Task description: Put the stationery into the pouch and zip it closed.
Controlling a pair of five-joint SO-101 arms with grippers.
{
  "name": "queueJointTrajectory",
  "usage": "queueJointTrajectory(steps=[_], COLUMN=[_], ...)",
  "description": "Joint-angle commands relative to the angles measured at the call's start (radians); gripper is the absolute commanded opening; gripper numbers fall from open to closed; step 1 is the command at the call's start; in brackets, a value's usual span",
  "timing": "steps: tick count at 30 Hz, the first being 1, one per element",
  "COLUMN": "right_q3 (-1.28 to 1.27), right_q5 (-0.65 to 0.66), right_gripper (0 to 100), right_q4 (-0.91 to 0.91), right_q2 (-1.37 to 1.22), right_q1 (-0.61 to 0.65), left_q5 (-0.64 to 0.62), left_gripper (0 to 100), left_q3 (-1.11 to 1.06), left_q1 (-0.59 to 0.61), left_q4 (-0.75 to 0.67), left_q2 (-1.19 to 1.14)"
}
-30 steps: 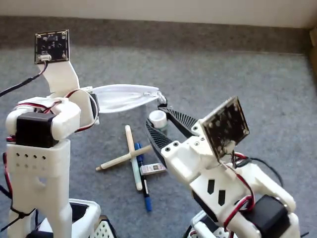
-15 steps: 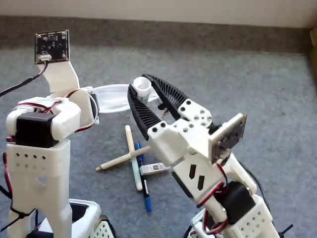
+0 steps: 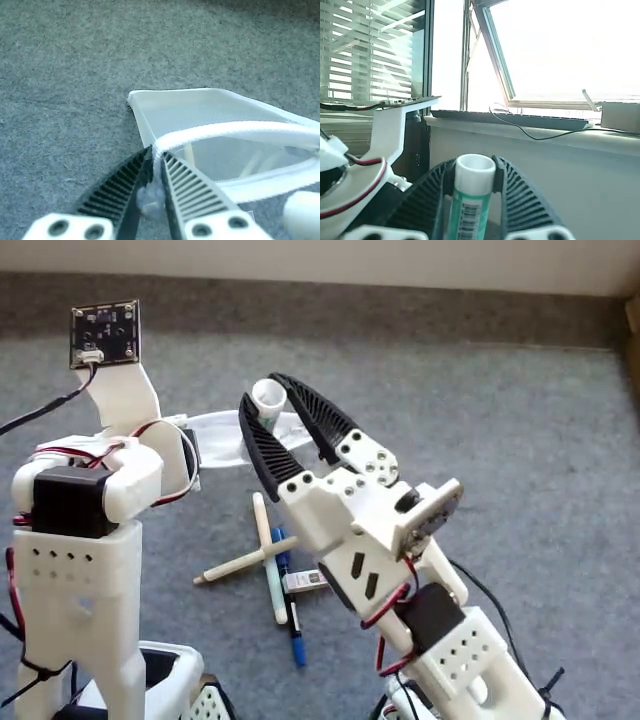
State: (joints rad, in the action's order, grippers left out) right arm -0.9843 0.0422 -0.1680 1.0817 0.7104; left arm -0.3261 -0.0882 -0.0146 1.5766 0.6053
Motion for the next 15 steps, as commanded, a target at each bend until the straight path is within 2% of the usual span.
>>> queueJointTrajectory(steps=[1, 15], right_q3=[0.004, -0.022], right_q5=[0.008, 0.008], right_gripper=[0.5, 0.5], right_q4=[-0.101, -0.222], right_q2=[-0.058, -0.225], right_q1=[0.01, 0.005], left_q5=[-0.008, -0.008], left_gripper=[1, 1], left_q3=[0.024, 0.024], left_q1=[0.015, 0.015], left_q4=[-0.021, -0.021], left_q2=[-0.007, -0.007])
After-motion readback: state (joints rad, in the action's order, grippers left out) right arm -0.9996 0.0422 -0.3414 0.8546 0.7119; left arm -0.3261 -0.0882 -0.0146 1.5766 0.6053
